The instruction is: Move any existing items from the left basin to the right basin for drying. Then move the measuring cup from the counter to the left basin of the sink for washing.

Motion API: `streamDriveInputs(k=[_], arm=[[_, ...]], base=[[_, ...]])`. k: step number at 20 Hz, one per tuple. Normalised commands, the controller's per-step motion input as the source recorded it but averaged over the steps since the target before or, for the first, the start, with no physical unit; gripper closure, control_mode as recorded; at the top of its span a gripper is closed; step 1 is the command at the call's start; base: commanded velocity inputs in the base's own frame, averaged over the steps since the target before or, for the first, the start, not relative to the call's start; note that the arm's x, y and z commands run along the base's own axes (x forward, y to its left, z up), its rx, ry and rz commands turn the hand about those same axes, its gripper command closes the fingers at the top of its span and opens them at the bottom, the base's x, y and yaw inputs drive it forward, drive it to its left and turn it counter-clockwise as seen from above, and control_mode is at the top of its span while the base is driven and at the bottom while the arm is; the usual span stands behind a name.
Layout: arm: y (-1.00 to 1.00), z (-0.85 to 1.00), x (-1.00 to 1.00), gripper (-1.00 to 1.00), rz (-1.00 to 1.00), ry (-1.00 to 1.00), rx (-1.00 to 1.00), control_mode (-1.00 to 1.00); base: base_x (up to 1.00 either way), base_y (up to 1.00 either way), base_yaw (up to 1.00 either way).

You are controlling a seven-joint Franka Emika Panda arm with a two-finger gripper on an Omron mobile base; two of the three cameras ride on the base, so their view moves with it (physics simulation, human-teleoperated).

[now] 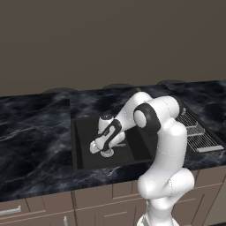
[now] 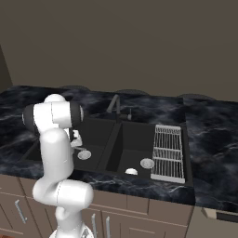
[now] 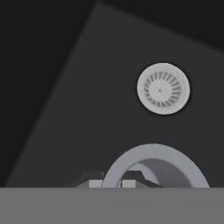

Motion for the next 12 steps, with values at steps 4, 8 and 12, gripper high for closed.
streamDriveInputs(k=[4,8,12], arm=[[0.15,-0.33,0.36,1.0,0.01,0.06,0.0,-1.0],[0.14,-0.32,0.32,1.0,0.01,0.05,0.0,-1.0],[0.07,-0.29,0.29,1.0,0.0,0.05,0.0,-1.0]], base=[[0.0,0.0,0.0],[0.0,0.0,0.0],[0.0,0.0,0.0]])
